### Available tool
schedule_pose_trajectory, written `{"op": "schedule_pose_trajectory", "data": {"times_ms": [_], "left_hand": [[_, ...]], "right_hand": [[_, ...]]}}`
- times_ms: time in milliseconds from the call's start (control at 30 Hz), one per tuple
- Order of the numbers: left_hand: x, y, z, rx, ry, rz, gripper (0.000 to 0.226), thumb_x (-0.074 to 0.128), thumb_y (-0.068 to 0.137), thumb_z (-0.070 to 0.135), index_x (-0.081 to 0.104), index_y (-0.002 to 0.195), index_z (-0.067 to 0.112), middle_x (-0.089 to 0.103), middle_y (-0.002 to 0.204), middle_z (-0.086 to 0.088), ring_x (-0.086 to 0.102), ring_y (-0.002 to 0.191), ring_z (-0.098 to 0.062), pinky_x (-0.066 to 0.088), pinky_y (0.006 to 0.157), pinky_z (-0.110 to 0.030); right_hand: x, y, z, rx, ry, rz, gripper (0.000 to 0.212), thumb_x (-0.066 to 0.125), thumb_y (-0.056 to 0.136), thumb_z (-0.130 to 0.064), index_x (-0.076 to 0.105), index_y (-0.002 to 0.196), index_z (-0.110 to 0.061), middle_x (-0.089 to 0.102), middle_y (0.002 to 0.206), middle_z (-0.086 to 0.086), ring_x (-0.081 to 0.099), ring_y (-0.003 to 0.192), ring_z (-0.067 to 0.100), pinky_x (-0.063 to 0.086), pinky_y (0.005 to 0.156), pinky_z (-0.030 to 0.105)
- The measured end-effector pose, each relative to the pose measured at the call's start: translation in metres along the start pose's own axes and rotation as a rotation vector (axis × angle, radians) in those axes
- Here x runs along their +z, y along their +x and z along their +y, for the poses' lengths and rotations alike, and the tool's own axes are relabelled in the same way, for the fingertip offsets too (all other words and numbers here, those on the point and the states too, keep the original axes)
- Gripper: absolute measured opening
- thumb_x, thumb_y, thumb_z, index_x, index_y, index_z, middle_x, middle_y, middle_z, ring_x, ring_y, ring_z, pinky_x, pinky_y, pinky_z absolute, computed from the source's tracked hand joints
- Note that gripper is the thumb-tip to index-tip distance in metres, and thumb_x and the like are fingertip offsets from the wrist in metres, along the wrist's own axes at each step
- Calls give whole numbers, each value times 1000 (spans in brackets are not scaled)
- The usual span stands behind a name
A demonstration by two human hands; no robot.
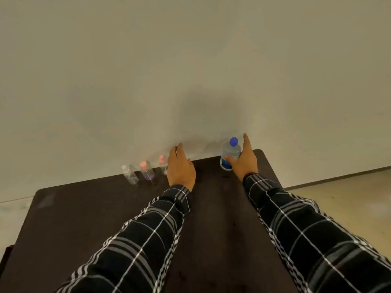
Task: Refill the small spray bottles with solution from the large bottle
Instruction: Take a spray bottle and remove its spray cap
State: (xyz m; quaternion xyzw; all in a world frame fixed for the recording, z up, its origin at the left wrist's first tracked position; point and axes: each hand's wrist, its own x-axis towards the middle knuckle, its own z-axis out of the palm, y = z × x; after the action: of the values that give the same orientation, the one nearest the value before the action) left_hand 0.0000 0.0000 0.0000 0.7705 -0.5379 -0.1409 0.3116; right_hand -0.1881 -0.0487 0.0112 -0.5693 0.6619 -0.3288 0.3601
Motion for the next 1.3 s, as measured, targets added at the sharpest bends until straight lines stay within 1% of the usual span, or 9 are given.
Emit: {"op": "schedule_pose_trajectory", "data": {"times_ms": [100, 267, 367, 433, 533, 733, 933, 1167, 1300], "left_hand": [[4, 2, 1, -104, -71, 4, 58, 54, 99, 15, 32, 153, 13, 39, 153, -9, 40, 141, -29, 38, 113, -41], [16, 7, -4, -226, -150, -25, 61, 55, 99, 15, 28, 154, 14, 47, 148, -11, 47, 135, -31, 40, 111, -42], [22, 10, -9, -292, -168, -26, 53, 57, 97, 16, 38, 147, 12, 53, 140, -12, 52, 130, -33, 44, 110, -45], [25, 11, -11, -283, -164, -5, 41, 58, 96, 16, 47, 135, 11, 58, 128, -12, 58, 120, -32, 49, 104, -45], [27, 12, -12, -286, -167, 21, 33, 59, 96, 15, 51, 128, 12, 59, 123, -8, 59, 115, -27, 48, 100, -36], [30, 8, -19, -238, -113, 48, 17, 55, 100, 23, 55, 113, 13, 61, 100, -5, 65, 99, -28, 48, 82, -33], [11, -21, -26, -141, -92, 22, 21, 63, 95, 24, 57, 112, 14, 64, 105, -5, 65, 99, -29, 51, 86, -39], [-39, -71, -49, -110, -37, 31, 24, 66, 92, 29, 59, 113, 17, 66, 110, -7, 65, 101, -33, 54, 90, -46], [-64, -111, -71, -63, -69, 74, 30, 65, 93, 30, 62, 120, 17, 65, 114, -9, 64, 103, -29, 52, 92, -42]], "right_hand": [[0, 3, 2, 81, 69, -4, 102, 78, 84, -17, 9, 158, -23, 46, 149, 14, 49, 133, 33, 41, 110, 47], [3, 9, 5, 160, 119, 8, 97, 78, 84, -16, 15, 157, -15, 48, 147, 15, 49, 133, 33, 43, 108, 45], [7, 12, 10, 163, 127, 14, 93, 79, 83, -17, 21, 155, -14, 49, 145, 13, 50, 131, 32, 44, 107, 45], [10, 13, 13, 138, 134, 14, 84, 80, 82, -16, 30, 150, -13, 55, 137, 10, 55, 125, 29, 47, 103, 41], [16, 13, 16, 108, 162, 6, 71, 79, 82, -12, 39, 141, -15, 56, 123, 1, 55, 111, 18, 46, 88, 28], [21, 10, 25, 83, 233, 39, 67, 77, 84, -14, 41, 140, -17, 54, 117, -5, 53, 107, 14, 44, 92, 29], [21, -23, 33, 36, 238, -48, 66, 80, 80, -17, 45, 136, -20, 56, 117, -6, 55, 108, 15, 47, 98, 35], [28, -89, 30, -91, 211, -200, 67, 83, 78, -20, 48, 135, -26, 60, 123, -6, 56, 111, 14, 47, 97, 33], [33, -126, 27, -150, 192, -289, 64, 83, 78, -22, 48, 132, -27, 58, 120, -9, 56, 109, 13, 46, 94, 30]]}}
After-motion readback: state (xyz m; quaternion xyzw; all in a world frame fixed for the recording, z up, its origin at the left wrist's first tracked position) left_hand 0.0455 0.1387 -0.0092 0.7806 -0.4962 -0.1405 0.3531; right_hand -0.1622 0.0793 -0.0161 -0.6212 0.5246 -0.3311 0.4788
